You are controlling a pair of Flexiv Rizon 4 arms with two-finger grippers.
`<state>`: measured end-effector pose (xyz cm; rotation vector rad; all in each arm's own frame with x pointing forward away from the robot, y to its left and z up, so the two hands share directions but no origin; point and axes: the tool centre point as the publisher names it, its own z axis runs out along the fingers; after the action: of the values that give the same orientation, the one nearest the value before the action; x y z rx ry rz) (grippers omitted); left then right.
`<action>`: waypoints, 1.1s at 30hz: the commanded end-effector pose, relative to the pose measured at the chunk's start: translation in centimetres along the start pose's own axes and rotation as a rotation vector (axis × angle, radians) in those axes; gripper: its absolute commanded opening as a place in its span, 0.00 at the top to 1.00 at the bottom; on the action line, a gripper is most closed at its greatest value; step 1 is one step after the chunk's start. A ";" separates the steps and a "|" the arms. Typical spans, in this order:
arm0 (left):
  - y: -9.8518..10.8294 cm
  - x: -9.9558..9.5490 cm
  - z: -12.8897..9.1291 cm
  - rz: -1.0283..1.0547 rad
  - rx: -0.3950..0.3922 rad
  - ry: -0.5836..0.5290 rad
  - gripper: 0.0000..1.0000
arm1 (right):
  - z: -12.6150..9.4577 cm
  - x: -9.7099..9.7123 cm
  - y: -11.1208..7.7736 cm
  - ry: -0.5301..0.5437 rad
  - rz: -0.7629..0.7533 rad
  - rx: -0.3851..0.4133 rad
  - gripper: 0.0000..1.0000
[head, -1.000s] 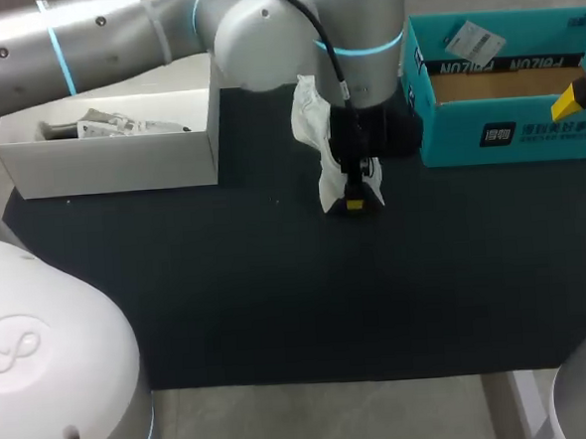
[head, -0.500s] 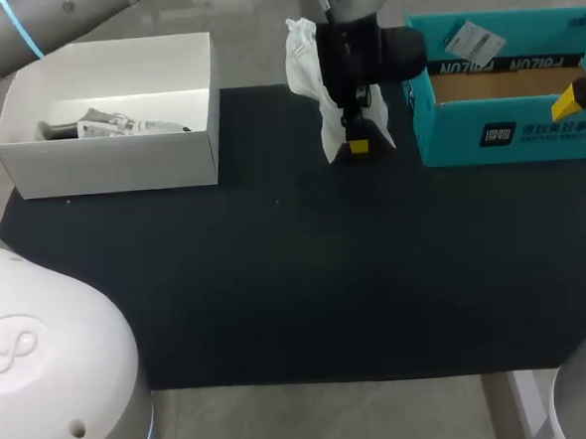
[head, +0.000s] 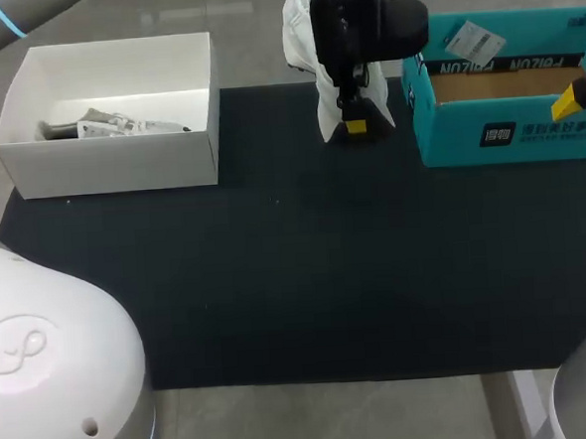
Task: Take the shoe out of the shoebox, open the shoe tongue, remove and reinsert the insole, then place the shoe into the shoebox
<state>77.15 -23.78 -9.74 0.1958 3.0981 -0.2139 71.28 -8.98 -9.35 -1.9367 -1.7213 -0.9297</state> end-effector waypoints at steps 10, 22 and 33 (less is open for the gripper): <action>0.2 0.1 0.0 0.001 0.006 -0.003 1.00 | 0.1 0.0 0.2 -0.001 0.001 0.004 0.00; 4.3 -2.5 -1.4 -0.034 0.006 0.033 1.00 | 0.1 0.0 0.2 -0.001 0.001 0.004 0.00; 12.3 -8.0 -2.4 -0.096 -0.019 0.071 1.00 | 0.1 0.0 0.2 -0.001 0.001 0.004 0.00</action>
<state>85.36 -14.30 -9.04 0.0502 3.1674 -0.1574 71.28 -8.98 -9.35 -1.9367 -1.7213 -0.9297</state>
